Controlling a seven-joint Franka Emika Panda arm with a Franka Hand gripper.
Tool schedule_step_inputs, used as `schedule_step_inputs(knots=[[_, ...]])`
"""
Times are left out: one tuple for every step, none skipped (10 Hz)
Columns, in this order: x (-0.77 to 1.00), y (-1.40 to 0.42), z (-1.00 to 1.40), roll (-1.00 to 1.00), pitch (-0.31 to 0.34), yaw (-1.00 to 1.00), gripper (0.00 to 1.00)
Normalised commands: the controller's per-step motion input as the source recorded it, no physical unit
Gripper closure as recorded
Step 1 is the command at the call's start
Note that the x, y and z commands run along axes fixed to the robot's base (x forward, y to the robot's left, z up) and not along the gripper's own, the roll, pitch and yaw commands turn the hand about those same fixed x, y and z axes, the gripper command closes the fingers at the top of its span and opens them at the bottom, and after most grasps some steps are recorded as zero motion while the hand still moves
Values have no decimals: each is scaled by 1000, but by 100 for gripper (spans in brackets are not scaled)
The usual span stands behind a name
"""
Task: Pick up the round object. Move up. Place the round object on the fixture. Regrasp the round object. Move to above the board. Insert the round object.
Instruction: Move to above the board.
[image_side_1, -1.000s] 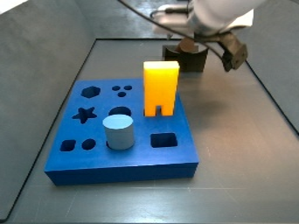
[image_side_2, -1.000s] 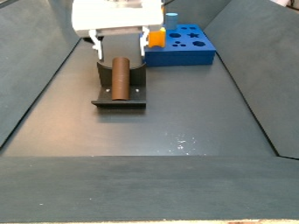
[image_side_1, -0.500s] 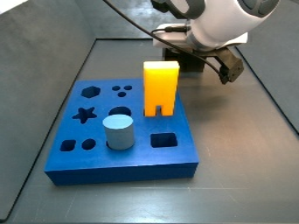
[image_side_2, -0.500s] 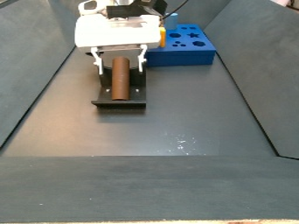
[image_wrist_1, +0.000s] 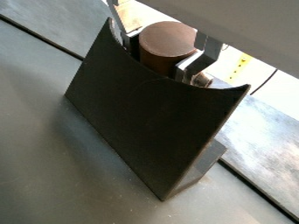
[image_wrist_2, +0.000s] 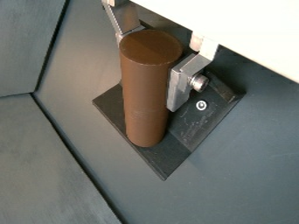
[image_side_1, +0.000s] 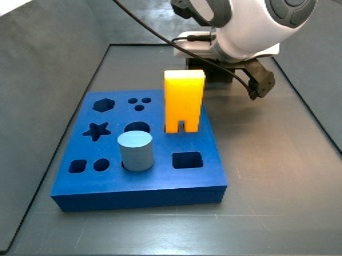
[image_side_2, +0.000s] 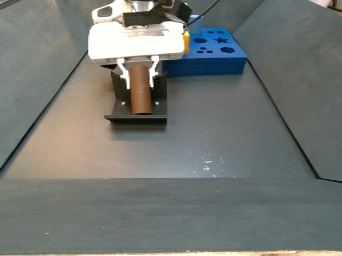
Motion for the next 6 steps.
schedule_step_inputs(knots=[[-328, 313, 1000, -147, -147, 285, 100], [-317, 302, 1000, -202, -252, 222, 100], [-308, 284, 1000, -195, -347, 159, 100], [-299, 269, 1000, -168, -410, 96, 100], [-295, 263, 1000, -152, -434, 18, 100], [-293, 257, 1000, -155, -434, -36, 100]])
